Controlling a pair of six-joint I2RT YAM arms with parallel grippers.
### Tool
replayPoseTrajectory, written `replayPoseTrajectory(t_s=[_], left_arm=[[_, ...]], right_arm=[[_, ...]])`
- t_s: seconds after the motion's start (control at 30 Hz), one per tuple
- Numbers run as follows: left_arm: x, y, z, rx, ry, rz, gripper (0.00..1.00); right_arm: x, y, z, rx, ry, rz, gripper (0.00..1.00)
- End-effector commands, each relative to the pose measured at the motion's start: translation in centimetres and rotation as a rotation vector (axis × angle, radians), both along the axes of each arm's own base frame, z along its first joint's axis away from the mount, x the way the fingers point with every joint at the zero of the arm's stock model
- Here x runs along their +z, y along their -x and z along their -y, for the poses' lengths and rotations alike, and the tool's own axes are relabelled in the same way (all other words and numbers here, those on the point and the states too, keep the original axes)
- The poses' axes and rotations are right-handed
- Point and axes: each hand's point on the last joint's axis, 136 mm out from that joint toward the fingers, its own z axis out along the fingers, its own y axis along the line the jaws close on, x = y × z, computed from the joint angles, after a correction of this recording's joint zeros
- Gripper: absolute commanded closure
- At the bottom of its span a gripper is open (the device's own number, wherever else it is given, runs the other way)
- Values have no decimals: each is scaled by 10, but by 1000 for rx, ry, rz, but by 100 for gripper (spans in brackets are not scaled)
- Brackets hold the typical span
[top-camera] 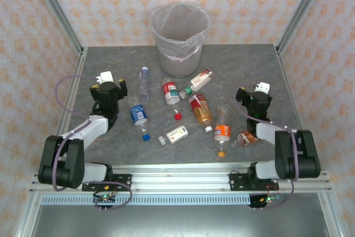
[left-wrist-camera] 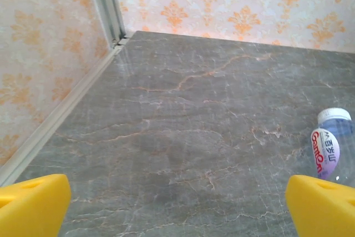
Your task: Put the plastic bottles in the bin
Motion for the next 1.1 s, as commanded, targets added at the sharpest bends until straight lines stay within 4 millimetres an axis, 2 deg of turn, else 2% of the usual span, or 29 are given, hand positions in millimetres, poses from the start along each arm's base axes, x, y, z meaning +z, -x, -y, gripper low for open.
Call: replayPoseTrajectory(t_s=[0.0, 0.13, 0.23, 0.27, 0.3, 0.4, 0.5, 0.6, 0.67, 0.77, 1.07], left_arm=[[2, 19, -10, 130, 76, -58, 0], [4, 27, 3, 130, 220, -91, 0], [5, 42, 6, 190, 298, -123, 0], [3, 49, 7, 216, 342, -141, 0], [-1, 53, 10, 230, 381, -160, 0], [-19, 65, 28, 211, 485, -247, 0], [-32, 80, 43, 194, 529, -317, 0], [-42, 87, 63, 132, 586, -391, 0], [-49, 90, 78, 87, 632, -443, 0], [-57, 92, 94, 25, 660, -513, 0], [-81, 92, 106, -13, 583, -695, 0]], right_arm=[[10, 4, 1, -33, -43, -40, 1], [19, 12, 12, -138, -126, -34, 1], [26, 16, 10, -148, -185, -13, 1], [24, 17, 9, -159, -212, -17, 1], [32, 19, 8, -157, -238, 4, 1], [34, 21, 2, -162, -326, -8, 1], [30, 21, -9, -141, -402, -60, 1], [26, 16, -34, -25, -478, -119, 1], [33, 13, -57, 97, -507, -137, 1], [32, 9, -74, 155, -490, -172, 1], [47, 1, -84, 170, -471, -156, 1]])
